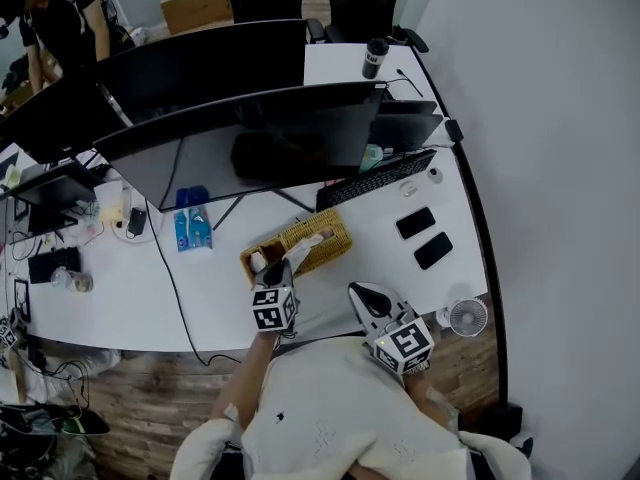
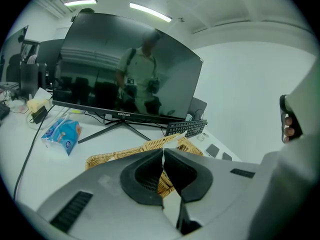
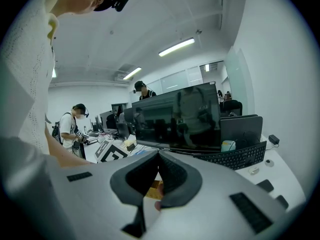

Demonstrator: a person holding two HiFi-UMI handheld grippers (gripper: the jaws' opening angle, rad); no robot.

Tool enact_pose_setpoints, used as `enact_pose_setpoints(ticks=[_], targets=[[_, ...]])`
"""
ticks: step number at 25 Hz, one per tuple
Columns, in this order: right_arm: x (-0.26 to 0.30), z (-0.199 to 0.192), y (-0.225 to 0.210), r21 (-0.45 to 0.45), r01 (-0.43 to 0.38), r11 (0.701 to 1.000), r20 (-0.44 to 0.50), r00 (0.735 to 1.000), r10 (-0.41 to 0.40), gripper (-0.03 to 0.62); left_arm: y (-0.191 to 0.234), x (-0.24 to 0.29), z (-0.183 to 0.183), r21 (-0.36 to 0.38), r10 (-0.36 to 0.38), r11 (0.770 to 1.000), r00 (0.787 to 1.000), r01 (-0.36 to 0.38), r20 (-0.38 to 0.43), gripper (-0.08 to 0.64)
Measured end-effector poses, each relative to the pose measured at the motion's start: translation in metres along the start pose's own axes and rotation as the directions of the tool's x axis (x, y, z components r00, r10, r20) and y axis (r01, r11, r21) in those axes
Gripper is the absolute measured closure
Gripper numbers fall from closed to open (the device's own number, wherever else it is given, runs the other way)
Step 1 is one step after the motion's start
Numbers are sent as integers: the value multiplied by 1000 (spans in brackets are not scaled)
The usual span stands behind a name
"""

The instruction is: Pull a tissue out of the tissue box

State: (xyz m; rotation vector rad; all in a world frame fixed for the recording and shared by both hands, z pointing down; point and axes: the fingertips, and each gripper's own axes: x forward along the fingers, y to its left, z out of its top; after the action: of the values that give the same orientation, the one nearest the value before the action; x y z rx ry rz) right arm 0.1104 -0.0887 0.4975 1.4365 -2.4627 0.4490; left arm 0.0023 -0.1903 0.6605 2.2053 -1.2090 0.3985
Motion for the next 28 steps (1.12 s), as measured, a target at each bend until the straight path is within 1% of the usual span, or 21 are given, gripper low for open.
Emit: enact_pose_setpoints(ticks=[12, 23, 28], targets=[[13, 4, 12, -17, -79, 997, 7, 997, 79, 591, 11, -20, -1, -10, 43, 999, 999, -43, 26, 545], [22, 2, 24, -29, -136, 990, -4, 991, 136, 591, 17, -38, -2, -8, 68, 998, 996, -68, 50, 544], [28, 1, 31, -34, -166, 985, -10, 986, 166, 591, 25, -50, -4, -23, 94, 995, 994, -93, 60, 545]])
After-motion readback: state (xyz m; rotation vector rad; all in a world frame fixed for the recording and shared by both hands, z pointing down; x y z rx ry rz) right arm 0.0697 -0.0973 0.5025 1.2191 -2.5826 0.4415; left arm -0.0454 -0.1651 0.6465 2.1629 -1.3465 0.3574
